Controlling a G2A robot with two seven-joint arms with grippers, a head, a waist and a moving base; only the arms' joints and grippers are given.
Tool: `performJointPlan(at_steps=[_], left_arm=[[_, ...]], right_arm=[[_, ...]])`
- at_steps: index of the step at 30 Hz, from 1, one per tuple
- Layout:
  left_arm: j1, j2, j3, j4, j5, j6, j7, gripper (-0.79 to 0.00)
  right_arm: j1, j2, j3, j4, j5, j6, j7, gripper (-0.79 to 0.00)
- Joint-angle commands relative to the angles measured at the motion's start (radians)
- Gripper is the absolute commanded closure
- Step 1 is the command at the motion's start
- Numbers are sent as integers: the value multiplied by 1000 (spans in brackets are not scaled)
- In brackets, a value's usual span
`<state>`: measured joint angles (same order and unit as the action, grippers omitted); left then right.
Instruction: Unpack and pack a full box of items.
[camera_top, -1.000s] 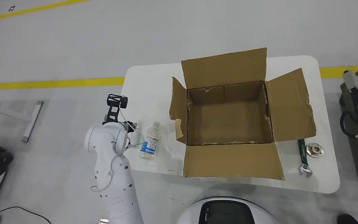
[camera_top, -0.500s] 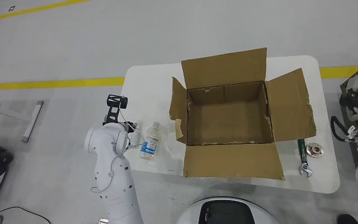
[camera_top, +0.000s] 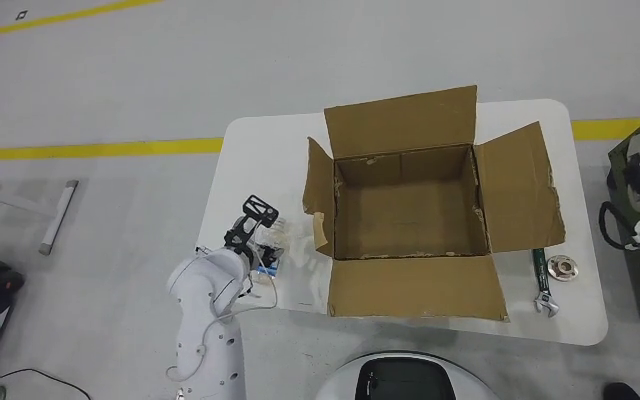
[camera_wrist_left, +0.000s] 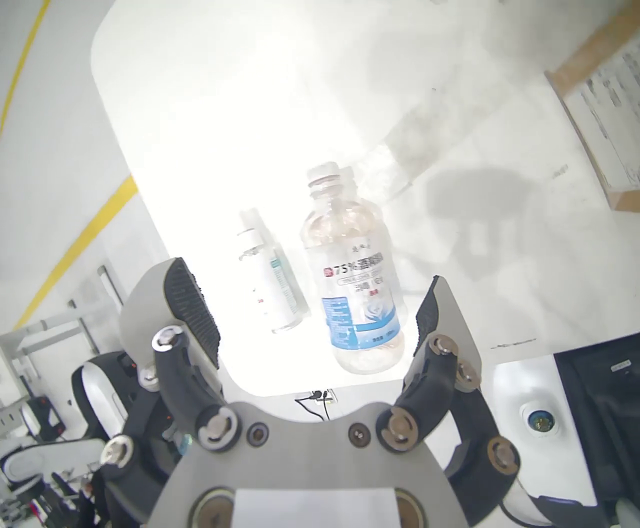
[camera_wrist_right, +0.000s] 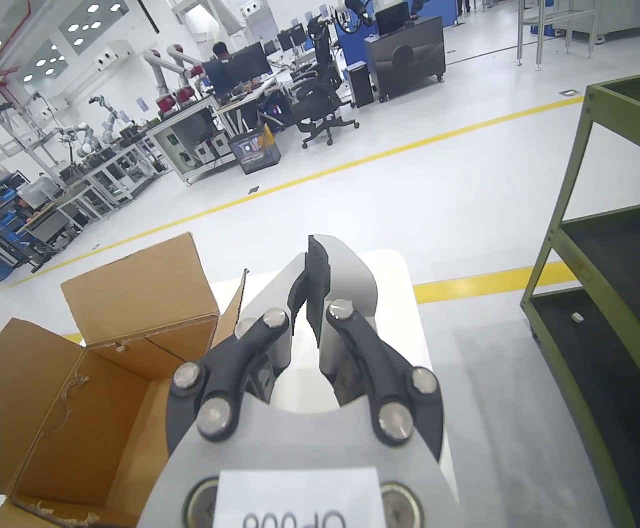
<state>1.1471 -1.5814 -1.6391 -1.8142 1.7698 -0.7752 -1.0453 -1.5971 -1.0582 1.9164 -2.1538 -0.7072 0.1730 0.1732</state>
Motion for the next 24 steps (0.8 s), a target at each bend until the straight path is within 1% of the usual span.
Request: performJointPlan(at_steps=[1,10,11,12,13,15,17,18,19,20,22,24], left_arm=[[-1,0,0,0,-1,2,-2,-785],[-1,0,0,0,-1,2,-2,-785],[5,0,-10,7,-22,31,19,-785],[6,1,-16,13,-36,48,23,-785],[-3,1,-29,25,-71,87,13,-785],[-23,-1,-43,39,-169,138,-28,-785],[-45,-1,-47,44,-260,161,-113,-785],[-53,-1,-48,45,-291,169,-136,-785],[-65,-1,-48,55,-358,181,-180,-785],[-73,2,-45,67,-393,207,-206,-785],[-92,11,-27,86,-392,247,-247,-785],[-103,25,11,118,-350,268,-268,-785]], right_arm=[[1,-2,1,-1,0,-1,1,0],[1,-10,6,9,18,5,18,0],[2,-10,5,10,16,4,20,0],[2,-11,4,10,14,2,21,0],[4,-11,1,10,11,-1,24,0],[5,-12,-1,12,1,-6,26,0],[6,-14,-2,16,0,-7,27,0],[6,-14,-2,18,1,-8,28,0],[7,-15,0,21,-1,-9,29,0],[8,-16,0,23,-1,-9,30,0],[10,-17,0,24,-2,-11,31,0],[10,-18,-1,26,-2,-10,32,0]])
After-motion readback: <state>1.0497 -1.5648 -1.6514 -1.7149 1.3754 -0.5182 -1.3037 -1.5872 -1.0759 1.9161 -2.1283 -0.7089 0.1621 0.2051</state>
